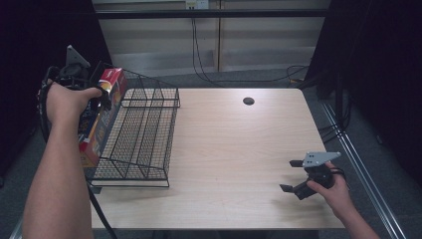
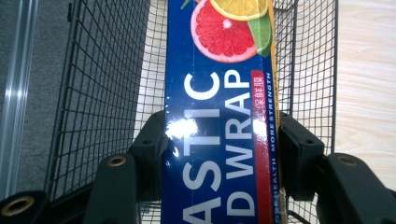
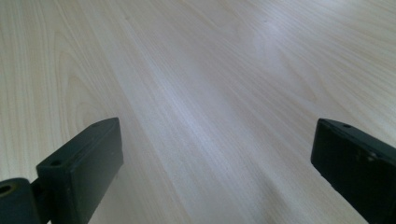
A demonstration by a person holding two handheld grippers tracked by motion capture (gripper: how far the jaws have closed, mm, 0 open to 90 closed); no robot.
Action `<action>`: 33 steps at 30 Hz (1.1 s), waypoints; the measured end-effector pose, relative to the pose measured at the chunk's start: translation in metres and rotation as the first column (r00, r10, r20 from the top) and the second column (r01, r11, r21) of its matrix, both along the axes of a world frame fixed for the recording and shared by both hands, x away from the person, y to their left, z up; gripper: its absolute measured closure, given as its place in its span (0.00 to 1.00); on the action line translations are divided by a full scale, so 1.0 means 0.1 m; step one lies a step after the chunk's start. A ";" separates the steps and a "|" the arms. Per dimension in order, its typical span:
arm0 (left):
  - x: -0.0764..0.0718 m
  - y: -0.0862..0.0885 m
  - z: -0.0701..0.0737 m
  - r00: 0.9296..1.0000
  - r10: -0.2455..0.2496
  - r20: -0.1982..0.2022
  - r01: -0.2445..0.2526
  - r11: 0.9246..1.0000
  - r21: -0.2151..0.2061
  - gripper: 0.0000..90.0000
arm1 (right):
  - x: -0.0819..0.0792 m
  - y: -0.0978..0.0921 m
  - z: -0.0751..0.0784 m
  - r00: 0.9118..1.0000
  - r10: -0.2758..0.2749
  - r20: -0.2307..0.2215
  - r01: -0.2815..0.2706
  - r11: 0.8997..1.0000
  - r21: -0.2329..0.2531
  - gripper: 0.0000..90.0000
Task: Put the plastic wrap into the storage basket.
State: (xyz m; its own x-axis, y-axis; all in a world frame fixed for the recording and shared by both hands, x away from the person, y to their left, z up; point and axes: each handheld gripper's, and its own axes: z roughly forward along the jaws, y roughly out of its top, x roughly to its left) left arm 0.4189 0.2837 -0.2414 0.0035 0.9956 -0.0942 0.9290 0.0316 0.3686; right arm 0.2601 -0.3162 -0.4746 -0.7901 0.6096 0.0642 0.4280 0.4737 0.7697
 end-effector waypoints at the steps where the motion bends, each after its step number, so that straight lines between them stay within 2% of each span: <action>1: 0.00 0.00 -0.01 1.000 0.006 -0.001 -0.006 1.000 0.003 0.49 | 0.00 0.00 0.00 1.000 0.001 0.001 -0.001 1.000 0.000 0.03; 5: 0.01 0.01 -0.05 1.000 0.016 -0.003 -0.016 1.000 0.004 0.49 | 0.00 0.00 0.00 1.000 -0.001 0.002 0.001 1.000 -0.003 0.03; 6: 0.01 0.02 -0.05 1.000 0.005 -0.008 -0.005 1.000 0.011 0.49 | 0.00 0.00 0.00 1.000 0.000 0.003 0.000 1.000 -0.005 0.03; 10: 0.02 0.03 -0.09 0.999 0.034 -0.002 -0.034 0.999 0.008 0.49 | 0.00 0.00 0.00 1.000 0.001 0.004 -0.001 1.000 -0.006 0.03; 20: 0.03 0.09 -0.25 0.999 0.046 -0.028 -0.045 0.999 0.017 0.49 | 0.00 0.01 0.00 1.000 0.005 -0.003 -0.005 1.000 -0.005 0.03; 22: 0.03 0.10 -0.27 0.999 0.044 -0.029 -0.043 0.999 0.031 0.48 | 0.00 0.01 -0.01 1.000 0.003 -0.006 -0.003 1.000 -0.006 0.03; 26: 0.04 0.11 -0.30 0.998 0.047 -0.037 -0.047 0.999 0.015 0.48 | 0.00 0.02 -0.01 1.000 0.003 -0.006 -0.003 1.000 -0.008 0.03; 33: 0.05 0.11 -0.35 0.998 0.050 -0.041 -0.049 0.999 0.020 0.48 | 0.00 0.02 -0.01 1.000 0.004 -0.006 -0.004 1.000 -0.009 0.03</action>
State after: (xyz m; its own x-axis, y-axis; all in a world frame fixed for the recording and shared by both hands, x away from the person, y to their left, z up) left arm 0.4238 0.2945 -0.2759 -0.0496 0.9960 -0.0746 0.9411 0.0717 0.3304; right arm 0.2599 -0.3140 -0.4760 -0.7924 0.6066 0.0637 0.4305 0.4822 0.7630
